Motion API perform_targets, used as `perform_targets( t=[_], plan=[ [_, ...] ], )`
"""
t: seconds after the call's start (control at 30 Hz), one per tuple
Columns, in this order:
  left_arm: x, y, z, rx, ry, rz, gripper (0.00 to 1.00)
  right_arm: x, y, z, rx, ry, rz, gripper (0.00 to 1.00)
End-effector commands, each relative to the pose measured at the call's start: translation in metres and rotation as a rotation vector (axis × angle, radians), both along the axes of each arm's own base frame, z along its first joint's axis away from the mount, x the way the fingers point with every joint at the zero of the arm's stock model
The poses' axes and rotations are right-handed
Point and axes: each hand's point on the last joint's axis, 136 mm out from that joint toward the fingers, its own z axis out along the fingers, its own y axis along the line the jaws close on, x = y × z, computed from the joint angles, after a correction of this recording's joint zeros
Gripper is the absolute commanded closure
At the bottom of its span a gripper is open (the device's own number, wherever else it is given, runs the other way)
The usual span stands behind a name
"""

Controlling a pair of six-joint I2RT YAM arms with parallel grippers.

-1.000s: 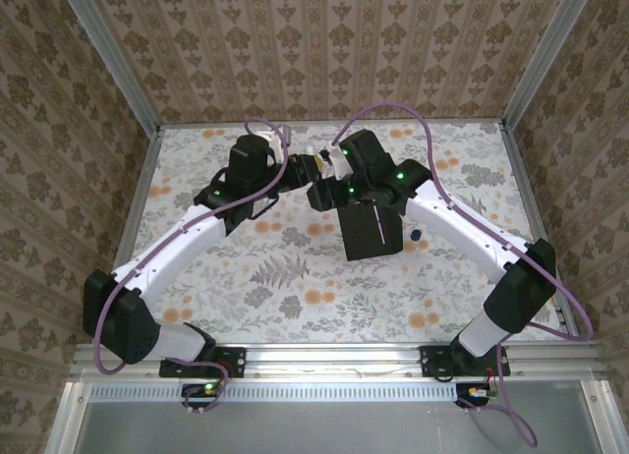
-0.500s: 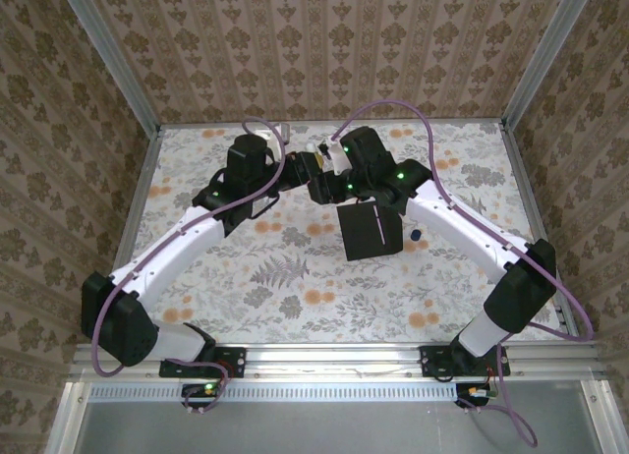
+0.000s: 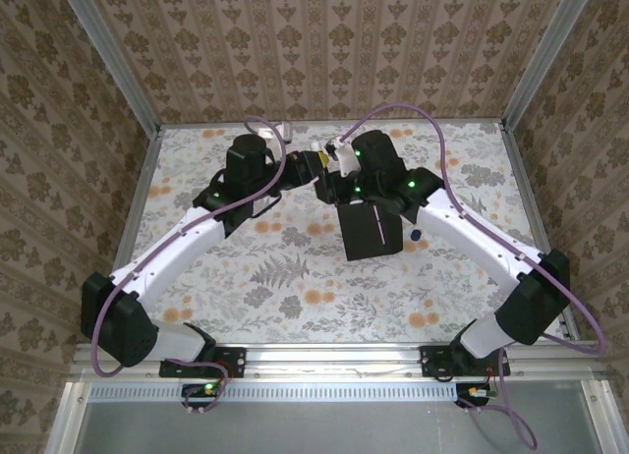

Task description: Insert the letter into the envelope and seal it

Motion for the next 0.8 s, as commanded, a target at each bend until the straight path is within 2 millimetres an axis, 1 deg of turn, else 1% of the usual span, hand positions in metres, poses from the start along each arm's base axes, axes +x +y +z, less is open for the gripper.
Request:
perform_targets(
  t=[0.0, 0.07, 0.1, 0.13, 0.27, 0.37, 0.4, 0.57, 0.77],
  plan=[
    [-0.011, 0.002, 0.016, -0.041, -0.044, -0.042, 1.0, -0.008, -0.005, 0.044, 0.129, -0.087, 0.06, 0.78],
    [-0.013, 0.001, 0.021, -0.058, -0.062, -0.067, 1.0, -0.011, -0.009, 0.053, 0.192, -0.081, 0.088, 0.78],
    [-0.015, 0.0, 0.025, -0.068, -0.076, -0.083, 1.0, -0.011, -0.01, 0.054, 0.228, -0.065, 0.107, 0.78],
    [-0.017, -0.001, 0.028, -0.076, -0.088, -0.095, 1.0, -0.017, -0.016, 0.069, 0.273, -0.083, 0.121, 0.78],
    [-0.028, -0.006, 0.045, -0.115, -0.164, -0.175, 1.0, -0.031, -0.024, 0.098, 0.441, -0.059, 0.236, 0.78],
    [-0.04, -0.011, 0.062, -0.164, -0.23, -0.251, 1.0, -0.044, -0.029, 0.118, 0.52, -0.063, 0.326, 0.78],
    [-0.048, -0.013, 0.069, -0.191, -0.254, -0.298, 1.0, -0.05, -0.03, 0.126, 0.542, -0.065, 0.356, 0.78],
    [-0.068, -0.02, 0.091, -0.275, -0.323, -0.433, 1.0, -0.075, -0.031, 0.154, 0.594, -0.092, 0.481, 0.78],
    [-0.093, -0.026, 0.104, -0.334, -0.359, -0.595, 1.0, -0.102, -0.034, 0.18, 0.616, -0.135, 0.588, 0.78]
  ],
)
